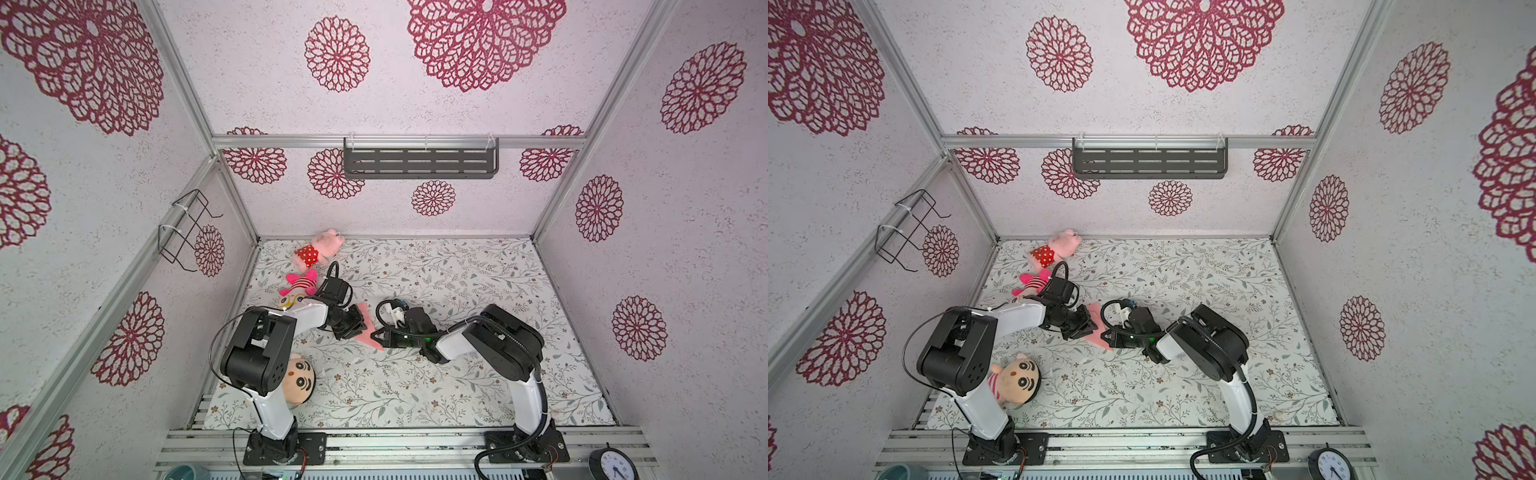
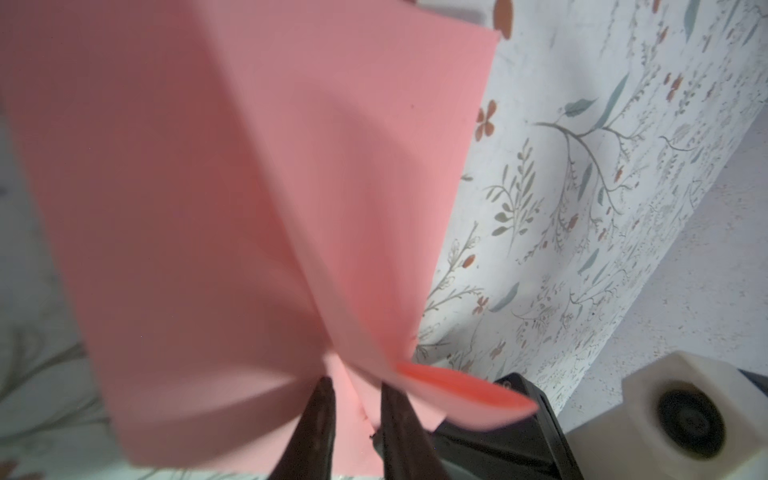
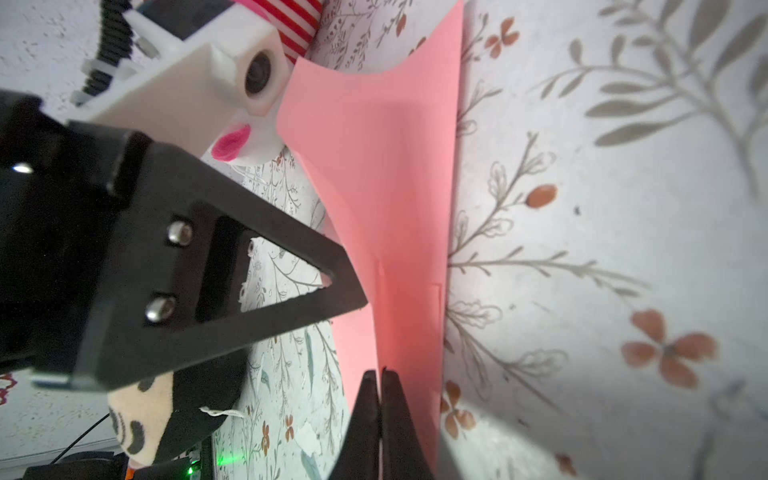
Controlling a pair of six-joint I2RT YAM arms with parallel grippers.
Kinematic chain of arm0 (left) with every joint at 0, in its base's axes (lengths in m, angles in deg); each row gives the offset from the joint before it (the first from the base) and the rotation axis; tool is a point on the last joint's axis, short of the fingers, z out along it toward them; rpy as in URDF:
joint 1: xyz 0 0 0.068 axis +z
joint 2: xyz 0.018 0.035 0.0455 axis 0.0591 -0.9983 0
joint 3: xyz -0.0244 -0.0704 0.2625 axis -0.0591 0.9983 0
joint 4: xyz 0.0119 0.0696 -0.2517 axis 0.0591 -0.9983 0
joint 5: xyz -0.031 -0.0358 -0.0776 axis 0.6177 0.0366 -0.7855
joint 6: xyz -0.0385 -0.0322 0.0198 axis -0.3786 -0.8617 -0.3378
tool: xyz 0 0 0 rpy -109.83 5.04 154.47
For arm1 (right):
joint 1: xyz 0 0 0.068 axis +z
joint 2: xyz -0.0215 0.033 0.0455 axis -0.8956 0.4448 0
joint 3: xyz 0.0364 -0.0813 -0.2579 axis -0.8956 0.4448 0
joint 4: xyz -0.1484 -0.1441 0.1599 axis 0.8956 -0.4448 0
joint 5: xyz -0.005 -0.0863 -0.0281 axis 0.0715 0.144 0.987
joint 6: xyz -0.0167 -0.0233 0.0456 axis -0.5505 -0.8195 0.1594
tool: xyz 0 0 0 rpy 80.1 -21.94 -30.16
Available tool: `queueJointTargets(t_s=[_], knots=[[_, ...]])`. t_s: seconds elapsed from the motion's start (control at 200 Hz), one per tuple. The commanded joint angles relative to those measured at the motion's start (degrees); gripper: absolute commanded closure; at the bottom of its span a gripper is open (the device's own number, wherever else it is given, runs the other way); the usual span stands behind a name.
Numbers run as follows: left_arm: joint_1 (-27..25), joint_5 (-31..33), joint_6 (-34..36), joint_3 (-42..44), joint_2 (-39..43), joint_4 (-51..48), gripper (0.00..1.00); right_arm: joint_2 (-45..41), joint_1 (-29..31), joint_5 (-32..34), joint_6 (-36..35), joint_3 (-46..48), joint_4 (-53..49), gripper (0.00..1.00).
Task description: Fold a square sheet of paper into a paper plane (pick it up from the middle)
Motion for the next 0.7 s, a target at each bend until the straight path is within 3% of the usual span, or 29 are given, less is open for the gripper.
queueJointTargets(t_s=[0.0, 0.23, 0.36, 0.695], knots=[[-0.2, 3.2, -0.4, -0.7, -1.8, -3.7, 0.79, 1.3, -0.2, -0.6, -0.8, -0.4, -5.3, 0.98], [-0.2, 5.3, -1.2, -1.5, -3.5, -7.2, 0.81, 0.7, -0.6, -0.8, -0.7, -1.4, -7.4, 0.93], [-0.2, 6.2, -1.2, -2.0, -4.8, -8.9, 0.83, -0.1, -0.9, -0.7, -0.7, -1.5, -7.8, 0.85], [0.0, 7.2, -1.2, -2.2, -6.7, -10.5, 0.85, -8.5, -1.5, 2.0, -4.8, 0.7, -11.1, 0.71]])
